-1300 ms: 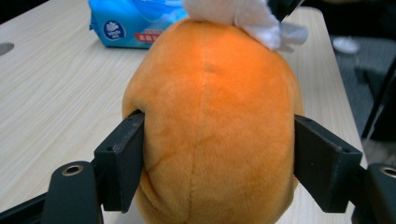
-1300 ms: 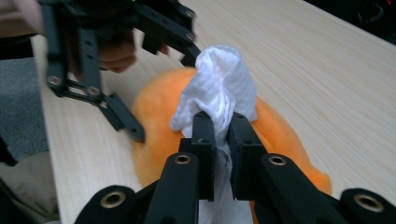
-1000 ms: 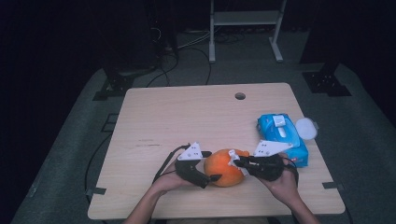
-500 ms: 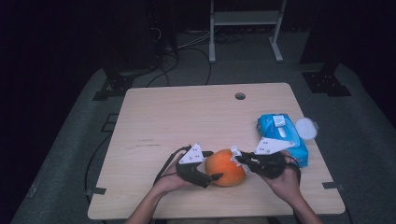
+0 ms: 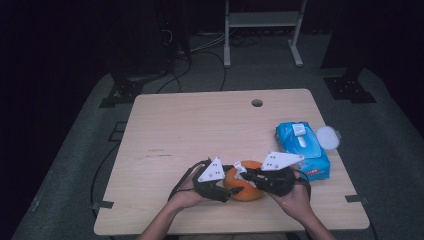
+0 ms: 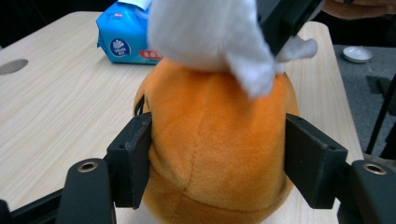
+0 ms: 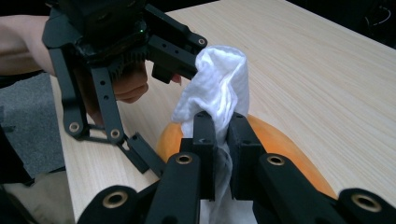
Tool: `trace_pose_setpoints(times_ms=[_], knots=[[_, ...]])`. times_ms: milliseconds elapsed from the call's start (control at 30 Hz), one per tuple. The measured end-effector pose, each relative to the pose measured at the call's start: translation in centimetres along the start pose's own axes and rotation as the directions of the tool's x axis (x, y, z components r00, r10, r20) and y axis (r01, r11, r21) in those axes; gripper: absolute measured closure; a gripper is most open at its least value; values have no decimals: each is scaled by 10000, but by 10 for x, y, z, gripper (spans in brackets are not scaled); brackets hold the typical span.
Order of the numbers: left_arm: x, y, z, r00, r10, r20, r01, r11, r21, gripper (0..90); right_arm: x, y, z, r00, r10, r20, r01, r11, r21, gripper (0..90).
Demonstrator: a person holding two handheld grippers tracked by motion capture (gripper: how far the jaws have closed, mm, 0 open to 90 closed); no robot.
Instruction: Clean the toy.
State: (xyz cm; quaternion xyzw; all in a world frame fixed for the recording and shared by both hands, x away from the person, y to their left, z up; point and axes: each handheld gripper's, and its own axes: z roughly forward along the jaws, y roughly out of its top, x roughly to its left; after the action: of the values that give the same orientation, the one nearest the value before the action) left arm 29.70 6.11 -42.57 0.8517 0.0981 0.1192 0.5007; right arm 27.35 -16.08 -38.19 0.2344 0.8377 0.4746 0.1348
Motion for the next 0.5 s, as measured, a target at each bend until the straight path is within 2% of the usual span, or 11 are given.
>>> trace_pose_setpoints(times_ms=[33,67,100,167,267,367,433,500], knots=[[-2,1,2,9998,188,-17,-188,9998,74,306,2,0,2,9999,3,-130,-4,10000,-34,824],[-3,1,2,9998,200,-16,-200,9997,117,296,8,-1,7,9992,-53,-398,54,10000,13,824],[-3,0,3,9997,251,-46,-250,9995,188,293,11,-1,9,9990,-229,-378,233,9997,102,824],[0,-2,1,10000,41,-5,-41,9999,138,300,14,0,11,9985,-510,-208,514,9984,213,825],[3,-5,0,9998,-191,7,191,9998,78,309,3,-1,2,9990,-408,167,404,9990,215,826],[9,-9,-2,9982,-594,67,594,9982,-33,305,-9,-5,-7,9986,-85,525,72,9997,239,827],[8,-8,-1,9979,-646,40,646,9979,-81,299,-14,-8,-11,9985,241,493,-251,9995,193,828],[4,-4,1,9989,-459,-40,459,9989,19,287,-11,-7,-8,9989,208,431,-215,9997,147,828]])
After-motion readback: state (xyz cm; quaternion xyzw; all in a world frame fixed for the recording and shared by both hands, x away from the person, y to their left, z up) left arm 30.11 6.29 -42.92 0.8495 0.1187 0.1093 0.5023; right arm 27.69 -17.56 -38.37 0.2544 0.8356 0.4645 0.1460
